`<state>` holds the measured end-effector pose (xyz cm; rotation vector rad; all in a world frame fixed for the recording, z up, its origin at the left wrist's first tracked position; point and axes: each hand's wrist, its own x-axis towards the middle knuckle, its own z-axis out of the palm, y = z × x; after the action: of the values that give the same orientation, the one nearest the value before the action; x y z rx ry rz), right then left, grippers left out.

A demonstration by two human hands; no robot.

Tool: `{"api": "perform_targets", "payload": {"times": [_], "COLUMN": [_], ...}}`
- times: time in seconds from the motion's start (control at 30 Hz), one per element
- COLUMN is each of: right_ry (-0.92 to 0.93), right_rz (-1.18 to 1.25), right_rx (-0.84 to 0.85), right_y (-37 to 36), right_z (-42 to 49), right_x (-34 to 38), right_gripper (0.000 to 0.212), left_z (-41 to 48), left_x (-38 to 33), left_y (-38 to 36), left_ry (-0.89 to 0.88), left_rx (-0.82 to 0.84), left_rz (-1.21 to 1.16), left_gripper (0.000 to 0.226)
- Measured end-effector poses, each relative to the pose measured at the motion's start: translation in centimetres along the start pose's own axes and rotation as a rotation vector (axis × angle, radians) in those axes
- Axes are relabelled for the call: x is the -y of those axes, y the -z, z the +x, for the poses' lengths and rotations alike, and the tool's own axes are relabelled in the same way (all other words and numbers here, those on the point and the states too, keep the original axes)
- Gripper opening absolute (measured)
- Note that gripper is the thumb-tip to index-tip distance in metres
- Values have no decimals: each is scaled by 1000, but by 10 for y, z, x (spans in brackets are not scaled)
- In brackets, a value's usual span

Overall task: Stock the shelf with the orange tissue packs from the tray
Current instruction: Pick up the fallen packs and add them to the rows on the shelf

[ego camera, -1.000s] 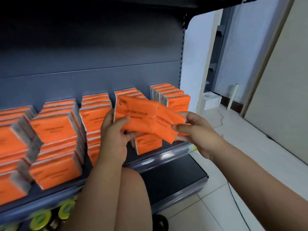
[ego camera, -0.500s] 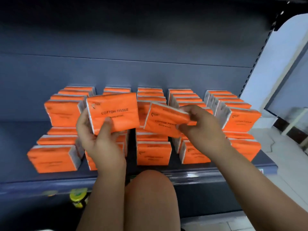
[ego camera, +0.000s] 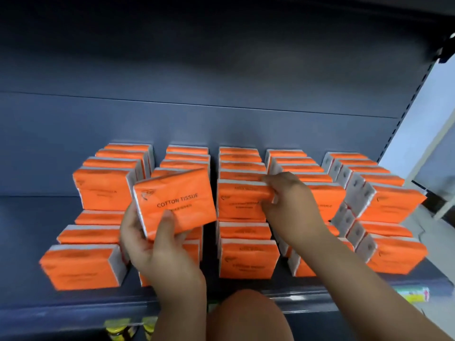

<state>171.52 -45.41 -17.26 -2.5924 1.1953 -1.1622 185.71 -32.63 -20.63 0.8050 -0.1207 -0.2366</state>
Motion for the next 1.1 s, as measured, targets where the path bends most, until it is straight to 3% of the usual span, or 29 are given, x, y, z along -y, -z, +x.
{"api": "perform_targets", "payload": {"times": [0.33,0.43,0.53,0.67,0.87,1.0,1.1], "right_ry": [-21,80,7,-177,-409,-493,-555], "right_rz": [-123,-189,123,397,561,601,646], "right_rx": [-22,-93,43,233,264,238,214], "right_y": [-7,1,11,11,-15,-29,-39], "right_z": [-12,-18,-27,-29,-26,-26,-27], "right_x": [10,29,68,100,111,121,129], "right_gripper": [70,51,22,13,5,4,17], "left_z": [1,0,0,7,33,36,44], "left_x": [-1,0,1,0,1,0,7], "left_y": [2,0,-1,3,19,20,24], "left_ry": [47,46,27,2,-209,-199,-175], "left_rx": [48,66,89,84,141,212,228], "left_rz": [23,30,38,68,449,506,530], "left_gripper": [49,48,47,47,45,50,53]}}
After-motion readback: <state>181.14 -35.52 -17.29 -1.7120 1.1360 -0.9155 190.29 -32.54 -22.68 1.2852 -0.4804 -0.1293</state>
